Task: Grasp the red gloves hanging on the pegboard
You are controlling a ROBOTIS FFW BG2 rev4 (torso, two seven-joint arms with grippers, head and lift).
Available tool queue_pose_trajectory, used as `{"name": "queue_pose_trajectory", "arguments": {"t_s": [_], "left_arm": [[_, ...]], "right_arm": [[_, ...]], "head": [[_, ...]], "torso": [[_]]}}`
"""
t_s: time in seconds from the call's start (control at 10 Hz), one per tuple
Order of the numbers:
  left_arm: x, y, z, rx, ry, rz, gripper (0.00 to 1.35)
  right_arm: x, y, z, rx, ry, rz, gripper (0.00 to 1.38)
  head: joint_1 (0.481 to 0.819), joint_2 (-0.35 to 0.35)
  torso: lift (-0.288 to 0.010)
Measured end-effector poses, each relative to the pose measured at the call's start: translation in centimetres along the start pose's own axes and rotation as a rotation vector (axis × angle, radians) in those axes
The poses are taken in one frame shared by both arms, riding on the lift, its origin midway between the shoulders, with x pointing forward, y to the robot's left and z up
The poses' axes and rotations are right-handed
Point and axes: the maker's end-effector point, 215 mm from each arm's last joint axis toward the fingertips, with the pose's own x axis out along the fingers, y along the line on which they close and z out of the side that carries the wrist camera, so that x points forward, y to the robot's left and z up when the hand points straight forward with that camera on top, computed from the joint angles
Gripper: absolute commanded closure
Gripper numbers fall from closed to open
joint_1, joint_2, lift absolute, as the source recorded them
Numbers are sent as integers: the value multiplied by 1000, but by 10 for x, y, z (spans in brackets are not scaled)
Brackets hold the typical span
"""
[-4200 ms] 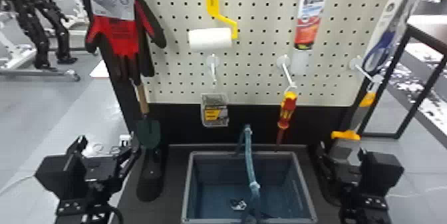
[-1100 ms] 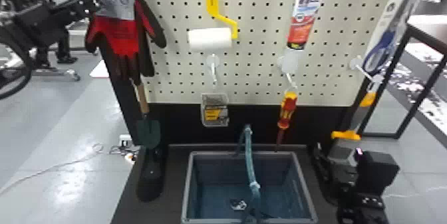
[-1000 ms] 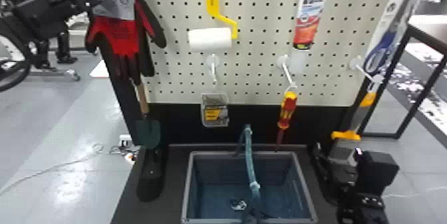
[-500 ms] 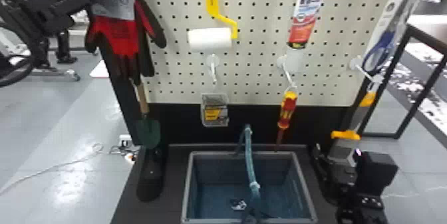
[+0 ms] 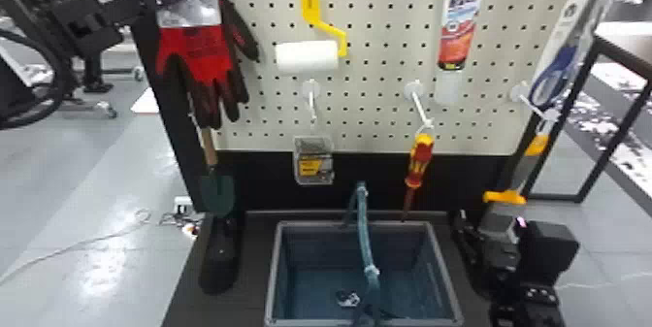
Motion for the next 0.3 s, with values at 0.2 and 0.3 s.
{"name": "queue_pose_trajectory", "arguments": {"t_s": [0.2, 0.3], "left_arm": [[0, 0, -2, -8, 0, -4, 1211], [0, 0, -4, -12, 0, -5, 1211]], "right_arm": [[0, 0, 0, 0, 0, 0, 323], [0, 0, 0, 0, 0, -1, 323]], "head": [[549, 0], [549, 0]], "torso": [[-100], [-100]]}}
